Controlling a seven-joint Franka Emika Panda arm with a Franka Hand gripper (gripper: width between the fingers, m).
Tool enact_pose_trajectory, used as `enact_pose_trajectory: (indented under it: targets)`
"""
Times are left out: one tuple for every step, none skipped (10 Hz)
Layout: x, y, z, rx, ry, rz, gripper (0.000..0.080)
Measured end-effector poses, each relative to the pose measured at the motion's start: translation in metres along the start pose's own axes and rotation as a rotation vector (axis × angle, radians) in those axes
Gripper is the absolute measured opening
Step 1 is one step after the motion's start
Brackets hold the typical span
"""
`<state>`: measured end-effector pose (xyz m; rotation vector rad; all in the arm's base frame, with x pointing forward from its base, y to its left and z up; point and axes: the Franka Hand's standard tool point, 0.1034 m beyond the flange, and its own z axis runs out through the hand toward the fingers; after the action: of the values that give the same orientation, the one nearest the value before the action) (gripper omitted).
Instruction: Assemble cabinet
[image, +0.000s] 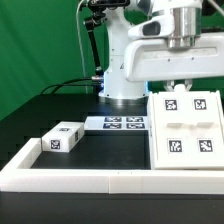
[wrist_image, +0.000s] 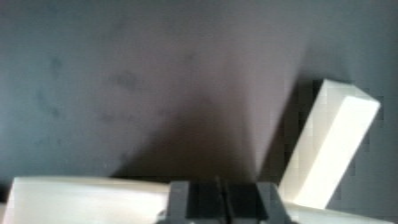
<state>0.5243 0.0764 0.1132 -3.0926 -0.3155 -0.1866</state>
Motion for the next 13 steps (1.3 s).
enact_pose_trajectory:
  targets:
    - [0.006,-0.001,-0.004,0.002,-0.008,-0.001,0.0003]
    - [0.01,-0.003,-0.008,0.005,-0.024,-0.003,0.0003]
    - [0.014,-0.004,-0.012,0.006,-0.028,-0.005,0.0003]
    - [0.016,-0.003,-0.013,0.006,-0.025,-0.005,0.0003]
    - [0.016,-0.003,-0.013,0.006,-0.027,-0.006,0.0003]
    - [0.018,-0.003,-0.016,0.007,-0.041,-0.006,0.0003]
    - [0.018,-0.001,-0.017,0.008,-0.05,-0.003,0.0003]
    - [0.013,0.005,-0.013,0.005,-0.043,-0.015,0.0003]
    - [0.007,0.008,-0.011,0.004,-0.041,-0.018,0.0003]
    - [0.007,0.009,-0.013,0.004,-0.045,-0.021,0.0003]
    - [0.01,0.01,-0.017,0.006,-0.057,-0.021,0.0003]
    - [0.015,0.008,-0.02,0.006,-0.064,-0.022,0.0003]
    - [0.019,0.003,-0.02,0.006,-0.073,-0.013,0.0003]
